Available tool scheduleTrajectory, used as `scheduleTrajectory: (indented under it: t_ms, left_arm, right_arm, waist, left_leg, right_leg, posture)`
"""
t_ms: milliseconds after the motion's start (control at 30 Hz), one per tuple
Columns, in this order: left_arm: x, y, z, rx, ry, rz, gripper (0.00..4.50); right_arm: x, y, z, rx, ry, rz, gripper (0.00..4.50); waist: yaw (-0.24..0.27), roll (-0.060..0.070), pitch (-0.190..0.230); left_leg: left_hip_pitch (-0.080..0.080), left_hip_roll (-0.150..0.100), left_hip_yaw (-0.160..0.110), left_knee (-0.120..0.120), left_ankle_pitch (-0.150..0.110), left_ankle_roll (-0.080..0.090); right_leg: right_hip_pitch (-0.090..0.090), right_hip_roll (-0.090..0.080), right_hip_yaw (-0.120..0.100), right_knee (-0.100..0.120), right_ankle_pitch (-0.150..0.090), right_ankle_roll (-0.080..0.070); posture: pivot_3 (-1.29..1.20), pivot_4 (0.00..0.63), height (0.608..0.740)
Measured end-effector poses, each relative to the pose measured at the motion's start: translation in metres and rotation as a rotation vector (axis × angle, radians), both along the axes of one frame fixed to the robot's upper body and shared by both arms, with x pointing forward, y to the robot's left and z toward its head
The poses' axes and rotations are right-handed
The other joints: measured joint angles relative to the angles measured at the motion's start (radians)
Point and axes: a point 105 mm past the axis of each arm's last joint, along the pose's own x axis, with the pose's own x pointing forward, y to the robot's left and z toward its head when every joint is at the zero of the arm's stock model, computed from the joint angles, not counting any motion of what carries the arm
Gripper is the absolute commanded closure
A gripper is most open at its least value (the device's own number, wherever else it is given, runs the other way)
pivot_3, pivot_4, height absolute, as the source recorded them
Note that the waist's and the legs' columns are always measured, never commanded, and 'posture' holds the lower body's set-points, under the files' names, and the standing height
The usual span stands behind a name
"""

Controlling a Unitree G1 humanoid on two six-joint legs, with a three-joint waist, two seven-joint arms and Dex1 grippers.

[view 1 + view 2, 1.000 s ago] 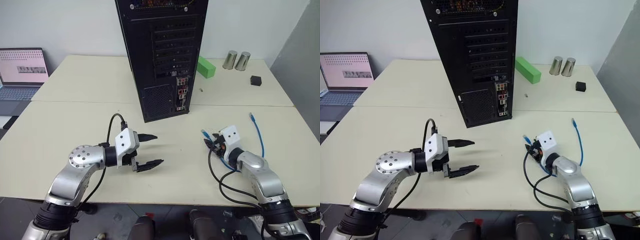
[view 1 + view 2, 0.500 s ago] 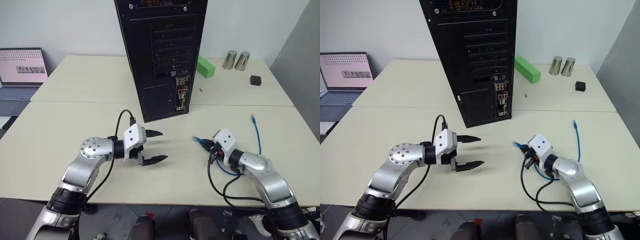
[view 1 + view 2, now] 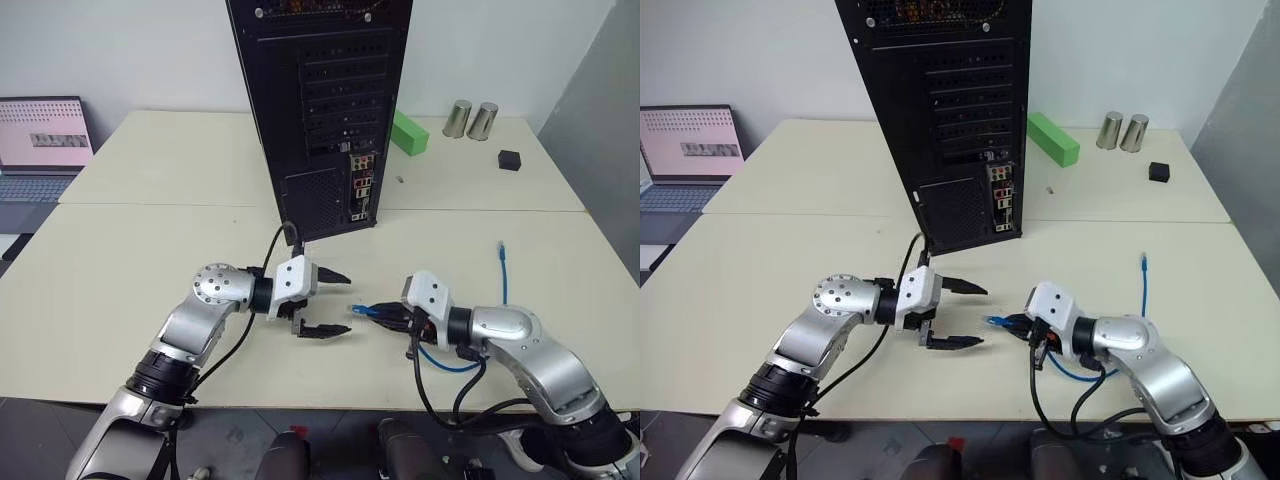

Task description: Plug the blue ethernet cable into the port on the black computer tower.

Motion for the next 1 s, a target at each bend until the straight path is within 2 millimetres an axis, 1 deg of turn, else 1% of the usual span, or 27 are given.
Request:
scheduleTrajectory:
  t_ms: [33,67,233,367,400,467,500,533,667,933,1000]
  left_arm:
    - [0.0,0.0,0.0,0.003,0.0,-0.005,0.37]
    - [0.0,0.0,0.0,0.005,-0.001,-0.005,0.51]
    - [0.003,0.0,-0.001,0.011,-0.013,-0.003,1.51]
    - [0.005,0.0,-0.008,0.04,-0.029,-0.002,2.35]
    - [0.005,-0.001,-0.009,0.044,-0.034,-0.008,2.5]
    - [0.005,-0.002,-0.013,0.055,-0.026,-0.008,2.99]
    - [0.005,-0.002,-0.015,0.059,-0.023,-0.008,3.15]
    - [0.005,-0.002,-0.016,0.063,-0.024,-0.007,3.46]
    - [0.007,-0.004,-0.016,0.058,-0.036,0.0,4.22]
    - [0.007,-0.004,-0.016,0.056,-0.037,0.003,4.27]
    - [0.007,-0.003,-0.016,0.053,-0.036,0.003,3.57]
  right_arm:
    - [0.0,0.001,0.0,0.0,-0.001,-0.001,4.48]
    - [0.0,0.001,0.0,0.002,-0.002,-0.003,4.48]
    - [0.0,0.002,0.0,0.002,-0.001,-0.005,4.48]
    - [-0.001,0.004,0.002,0.006,-0.006,0.001,4.48]
    - [-0.002,0.005,0.002,0.008,-0.006,0.004,4.48]
    - [-0.003,0.008,0.002,0.007,-0.007,0.015,4.48]
    - [-0.004,0.008,0.002,0.006,-0.005,0.018,4.48]
    - [-0.004,0.008,0.002,0.006,-0.005,0.019,4.48]
    - [-0.003,0.009,0.003,0.004,-0.01,0.019,4.48]
    - [-0.001,0.008,0.004,-0.004,-0.028,0.014,4.49]
    - [-0.001,0.008,0.004,-0.005,-0.034,0.014,4.49]
  waist:
    - [0.0,0.0,0.0]
    - [0.0,0.0,0.0]
    - [0.001,0.0,0.0]
    - [0.001,0.0,0.0]
    - [0.001,0.0,0.0]
    - [0.001,0.0,0.0]
    - [0.001,0.0,0.0]
    - [0.001,0.0,0.0]
    - [0.001,0.0,0.0]
    - [0.001,0.0,0.0]
    - [0.001,0.0,0.0]
  left_leg:
    - [0.0,0.0,0.0,0.0,0.0,0.0]
    - [0.0,0.0,0.0,0.0,0.0,0.0]
    - [0.0,0.0,0.0,0.0,0.0,0.0]
    - [0.0,0.0,0.0,0.0,0.0,0.0]
    - [0.0,0.0,0.0,0.0,0.0,0.0]
    - [0.0,0.0,0.0,0.0,0.0,0.0]
    - [0.0,0.0,0.0,0.0,0.0,0.0]
    - [0.0,0.0,0.0,0.0,0.0,0.0]
    - [0.0,0.0,0.0,0.0,0.0,0.0]
    - [0.0,0.0,0.0,0.0,0.0,0.0]
    - [0.0,0.0,-0.001,0.0,0.0,0.0]
  right_leg:
    - [0.0,0.0,0.0,0.0,0.0,0.0]
    - [0.0,0.0,0.0,0.0,0.0,0.0]
    - [0.0,0.0,0.0,0.0,0.0,0.0]
    - [0.0,0.0,0.0,0.0,0.0,0.0]
    - [0.0,0.0,0.0,0.0,0.0,0.0]
    - [0.0,0.0,0.0,0.0,0.0,0.0]
    - [0.0,0.0,0.0,0.0,0.0,0.0]
    - [0.0,0.0,0.0,0.0,0.0,0.0]
    - [0.0,0.0,0.0,0.0,0.0,0.0]
    - [0.0,0.0,0.0,0.0,0.0,0.0]
    - [0.0,0.0,0.0,0.0,0.0,0.0]
  posture:
    - [0.0,0.15,0.74]
    - [0.0,0.15,0.74]
    - [0.0,0.15,0.74]
    - [0.0,0.15,0.74]
    - [0.0,0.15,0.74]
    - [0.0,0.15,0.74]
    - [0.0,0.15,0.74]
    - [0.0,0.15,0.74]
    - [0.0,0.15,0.74]
    - [0.0,0.15,0.74]
    - [0.0,0.15,0.74]
